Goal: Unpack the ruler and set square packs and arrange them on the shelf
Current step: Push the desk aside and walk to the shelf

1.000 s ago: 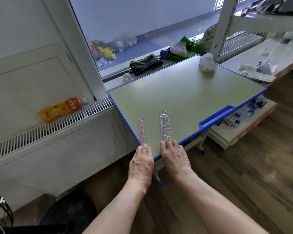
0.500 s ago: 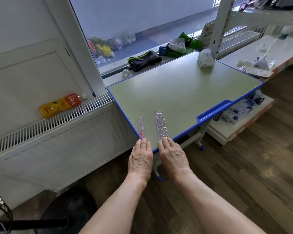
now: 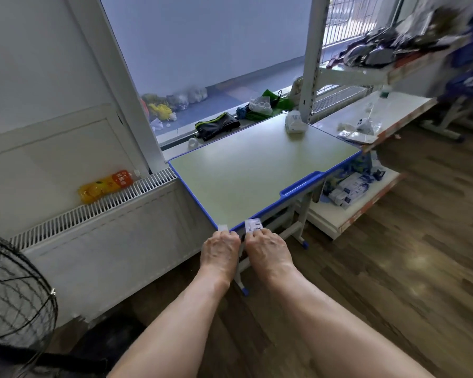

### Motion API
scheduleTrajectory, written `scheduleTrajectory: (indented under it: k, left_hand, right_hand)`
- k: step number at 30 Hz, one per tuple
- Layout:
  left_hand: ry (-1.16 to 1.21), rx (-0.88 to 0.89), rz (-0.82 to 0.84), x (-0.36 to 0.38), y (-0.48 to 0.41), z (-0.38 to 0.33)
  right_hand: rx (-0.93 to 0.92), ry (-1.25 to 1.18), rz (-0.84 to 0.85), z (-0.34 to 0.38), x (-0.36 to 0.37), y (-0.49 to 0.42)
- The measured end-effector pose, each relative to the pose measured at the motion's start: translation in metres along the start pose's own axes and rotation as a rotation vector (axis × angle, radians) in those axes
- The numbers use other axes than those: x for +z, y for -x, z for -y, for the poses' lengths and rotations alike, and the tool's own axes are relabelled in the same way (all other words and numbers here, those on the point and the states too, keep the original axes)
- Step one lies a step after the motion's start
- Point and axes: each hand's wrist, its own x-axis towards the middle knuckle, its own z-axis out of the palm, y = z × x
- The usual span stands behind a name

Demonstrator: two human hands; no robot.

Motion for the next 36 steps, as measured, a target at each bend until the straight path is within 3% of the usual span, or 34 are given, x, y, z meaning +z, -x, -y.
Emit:
scheduleTrajectory:
  k: [8, 18, 27, 36]
  left_hand:
    - [-0.178, 0.194, 0.046, -0.090, 0.048, -0.090]
    - [-0.112, 0.462, -0.016, -0.175, 0.114, -0.246]
    - [-0.145, 0.723, -0.064, -0.208, 0.156, -0.371]
    - [-0.180, 0.921, -0.055, -0.211, 0.169, -0.473]
  right_hand:
    - [0.162, 0.075, -0.022, -0.059, -0.055, 0.102]
    - [0.479, 0.119, -0.084, -0.158, -0.120, 0.255]
    - [0.779, 0.095, -0.101, -0.230, -0.149, 0.368]
    - [1.002, 0.054, -0.091, -0.294, -0.153, 0.426]
